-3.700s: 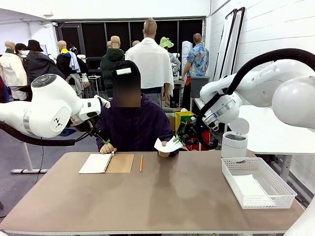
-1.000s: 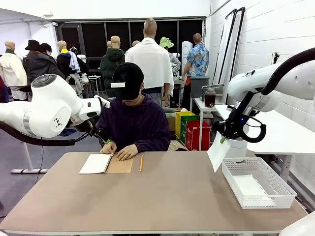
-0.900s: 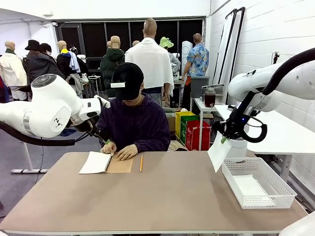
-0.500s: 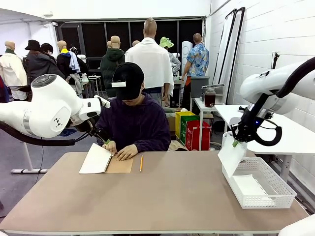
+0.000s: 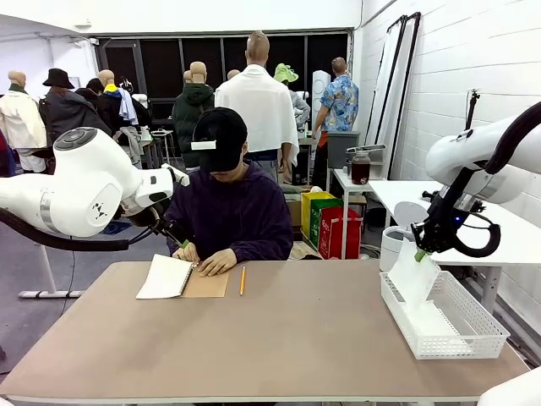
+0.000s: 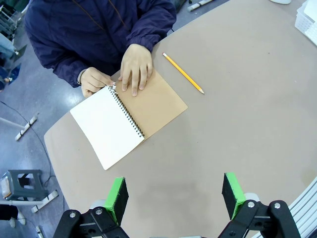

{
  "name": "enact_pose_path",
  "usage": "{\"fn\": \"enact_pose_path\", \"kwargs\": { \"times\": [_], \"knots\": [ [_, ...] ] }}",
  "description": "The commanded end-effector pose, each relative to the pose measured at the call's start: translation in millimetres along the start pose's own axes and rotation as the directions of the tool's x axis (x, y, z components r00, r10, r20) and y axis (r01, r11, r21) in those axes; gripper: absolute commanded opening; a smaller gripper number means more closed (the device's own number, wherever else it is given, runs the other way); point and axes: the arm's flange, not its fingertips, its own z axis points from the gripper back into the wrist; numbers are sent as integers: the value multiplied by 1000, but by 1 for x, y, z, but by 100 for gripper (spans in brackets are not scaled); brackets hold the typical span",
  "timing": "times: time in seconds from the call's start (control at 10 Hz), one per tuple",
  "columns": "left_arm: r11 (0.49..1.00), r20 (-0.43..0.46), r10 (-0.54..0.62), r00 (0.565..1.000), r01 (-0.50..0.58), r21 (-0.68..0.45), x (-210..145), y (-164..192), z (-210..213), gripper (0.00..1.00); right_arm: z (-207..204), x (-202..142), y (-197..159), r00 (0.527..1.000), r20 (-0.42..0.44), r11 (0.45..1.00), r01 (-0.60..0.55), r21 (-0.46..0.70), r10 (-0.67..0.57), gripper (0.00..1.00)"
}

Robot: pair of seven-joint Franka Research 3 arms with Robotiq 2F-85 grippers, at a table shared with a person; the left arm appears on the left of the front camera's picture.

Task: Sort the paper based on its condition.
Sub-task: If a person hands you a paper, place it in the Organizing basket , and if it's crumpled, put it in the Trash can.

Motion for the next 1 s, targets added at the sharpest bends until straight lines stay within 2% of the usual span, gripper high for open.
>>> {"fn": "enact_pose_path", "kwargs": {
  "times": [0.0, 0.5, 0.9],
  "knots": [
    [1000, -3, 3, 1000, -3, -1, 1, 1, 0, 100, -12, -3, -10, 999, 8, 999, -52, 3, 52, 0],
    [1000, -3, 3, 1000, -3, -1, 1, 1, 0, 100, -37, -17, -9, 1000, 6, 999, -26, 24, 25, 0],
    [1000, -3, 3, 1000, -3, -1, 1, 1, 0, 100, -54, -36, -10, 1000, -8, 999, 12, -36, -12, 0]
  ]
}}
